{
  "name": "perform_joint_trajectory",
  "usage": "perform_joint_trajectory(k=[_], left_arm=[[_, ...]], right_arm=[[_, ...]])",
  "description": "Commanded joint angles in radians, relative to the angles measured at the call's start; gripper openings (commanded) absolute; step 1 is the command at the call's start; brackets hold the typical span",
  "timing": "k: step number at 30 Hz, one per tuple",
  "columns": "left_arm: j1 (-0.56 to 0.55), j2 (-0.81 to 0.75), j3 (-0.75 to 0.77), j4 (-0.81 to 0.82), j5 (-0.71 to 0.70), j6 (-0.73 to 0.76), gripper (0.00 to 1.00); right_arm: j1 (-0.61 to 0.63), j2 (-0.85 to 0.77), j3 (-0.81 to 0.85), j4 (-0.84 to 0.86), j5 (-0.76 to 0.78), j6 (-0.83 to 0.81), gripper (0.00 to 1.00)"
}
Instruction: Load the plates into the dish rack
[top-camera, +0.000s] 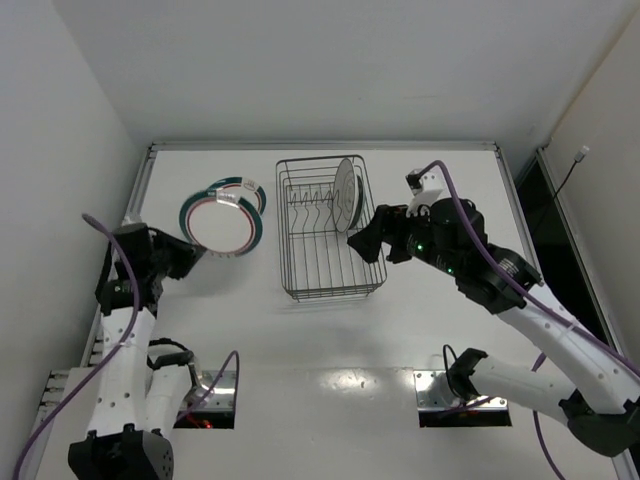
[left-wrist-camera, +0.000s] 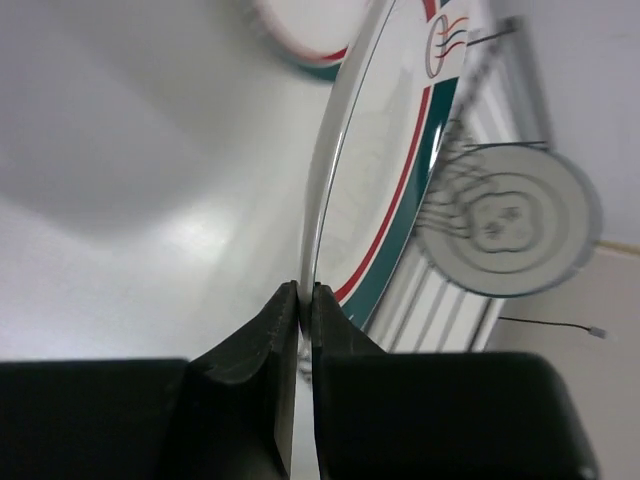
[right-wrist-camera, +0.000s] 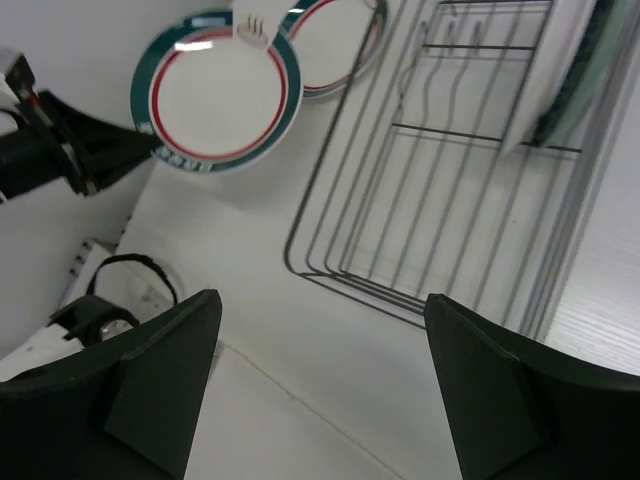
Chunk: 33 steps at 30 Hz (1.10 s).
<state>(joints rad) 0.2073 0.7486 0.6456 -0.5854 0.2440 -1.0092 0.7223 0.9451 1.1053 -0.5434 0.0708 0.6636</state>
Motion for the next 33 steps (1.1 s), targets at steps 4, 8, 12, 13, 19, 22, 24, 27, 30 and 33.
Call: perform_joint_trajectory(k=[4, 8, 12, 13, 19, 22, 24, 27, 30, 33], left_arm=[[-0.060, 0.043, 0.249, 0.045, 0.090, 0.041, 0.00], [-0.118, 0.052, 0.236, 0.188, 0.239, -0.034, 0.00], [-0.160, 0.052, 0.200, 0.349, 0.323, -0.095, 0.00], [-0.173, 0.043, 0.165, 0.398, 0.368, -0.135, 0.00], [-0.247, 0.011, 0.043, 0.707, 0.410, -0.278, 0.00], [-0.301, -0.012, -0.021, 0.804, 0.410, -0.345, 0.00], [-0.324, -0.023, -0.041, 0.805, 0.410, -0.345, 0.00], [-0.336, -0.032, -0.041, 0.748, 0.400, -0.292, 0.03], [-0.336, -0.032, -0.026, 0.667, 0.400, -0.152, 0.53], [-0.336, 0.024, 0.072, 0.324, 0.211, 0.069, 0.90]], right_arm=[[-0.014, 0.087, -0.070, 0.299, -0.261, 0.100, 0.81], [-0.032, 0.181, -0.105, 0.505, -0.358, 0.175, 0.83], [-0.032, 0.248, -0.105, 0.589, -0.348, 0.211, 0.83], [-0.032, 0.280, -0.105, 0.599, -0.348, 0.211, 0.84], [-0.041, 0.386, -0.123, 0.714, -0.384, 0.257, 0.84], [-0.061, 0.423, -0.133, 0.773, -0.396, 0.278, 0.66], [-0.072, 0.432, -0.142, 0.787, -0.396, 0.289, 0.16], [-0.081, 0.402, -0.101, 0.719, -0.330, 0.254, 0.00], [-0.081, 0.334, -0.015, 0.533, -0.101, 0.177, 0.00], [-0.058, 0.360, 0.144, 0.269, 0.238, 0.075, 0.00]])
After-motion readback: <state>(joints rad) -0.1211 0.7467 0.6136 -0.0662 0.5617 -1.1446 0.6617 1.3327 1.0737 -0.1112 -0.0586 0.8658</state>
